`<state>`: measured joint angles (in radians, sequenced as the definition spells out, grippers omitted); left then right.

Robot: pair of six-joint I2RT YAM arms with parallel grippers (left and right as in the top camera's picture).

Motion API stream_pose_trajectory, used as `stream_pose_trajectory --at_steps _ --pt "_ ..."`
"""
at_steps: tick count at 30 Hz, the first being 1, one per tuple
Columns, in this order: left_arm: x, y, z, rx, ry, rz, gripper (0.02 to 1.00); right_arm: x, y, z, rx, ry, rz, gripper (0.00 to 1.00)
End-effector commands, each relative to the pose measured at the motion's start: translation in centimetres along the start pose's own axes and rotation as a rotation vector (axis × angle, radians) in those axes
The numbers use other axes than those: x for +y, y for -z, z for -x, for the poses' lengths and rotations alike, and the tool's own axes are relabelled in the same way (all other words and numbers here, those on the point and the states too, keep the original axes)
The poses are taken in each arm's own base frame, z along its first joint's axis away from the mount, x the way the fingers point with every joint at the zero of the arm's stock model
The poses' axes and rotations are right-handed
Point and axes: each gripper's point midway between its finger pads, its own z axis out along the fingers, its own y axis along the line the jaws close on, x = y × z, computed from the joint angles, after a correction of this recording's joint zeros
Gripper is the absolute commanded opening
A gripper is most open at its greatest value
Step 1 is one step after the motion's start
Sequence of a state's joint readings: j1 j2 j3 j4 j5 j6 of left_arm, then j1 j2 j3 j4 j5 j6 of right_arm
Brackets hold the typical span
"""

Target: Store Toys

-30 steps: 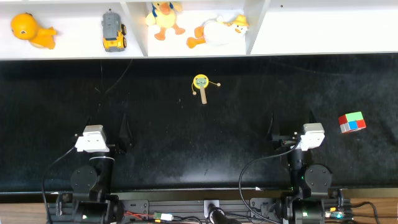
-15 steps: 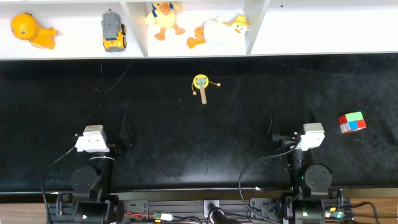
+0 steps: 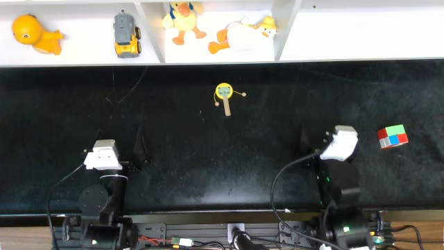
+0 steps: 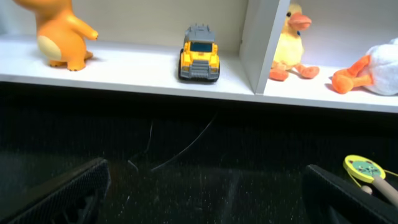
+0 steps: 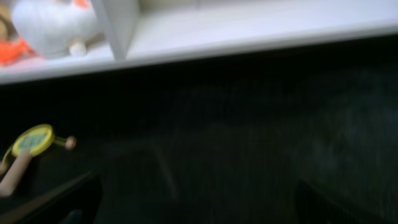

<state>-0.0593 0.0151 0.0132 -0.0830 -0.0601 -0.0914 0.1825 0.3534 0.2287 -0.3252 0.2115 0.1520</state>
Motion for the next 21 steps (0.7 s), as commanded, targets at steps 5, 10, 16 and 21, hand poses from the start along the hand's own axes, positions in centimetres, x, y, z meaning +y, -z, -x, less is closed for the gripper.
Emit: stream_pose_trajectory --at_steps 5,10,16,21 --pt "-0.3 0.0 0.0 -0.007 0.007 -0.015 0.998 4.4 0.9 4.1 0.197 -0.119 -0.230 0.996" --pt "-0.3 0.0 0.0 -0.007 0.007 -0.015 0.998 11.1 -0.8 1.8 0.321 0.034 -0.187 0.996" --pt "-0.3 0.0 0.0 -0.007 0.007 -0.015 0.998 16.0 -3.8 -1.0 0.376 0.117 -0.165 0.996" --pt "-0.3 0.0 0.0 -0.007 0.007 -0.015 0.998 18.5 -6.7 -1.8 0.348 0.084 -0.152 0.996"
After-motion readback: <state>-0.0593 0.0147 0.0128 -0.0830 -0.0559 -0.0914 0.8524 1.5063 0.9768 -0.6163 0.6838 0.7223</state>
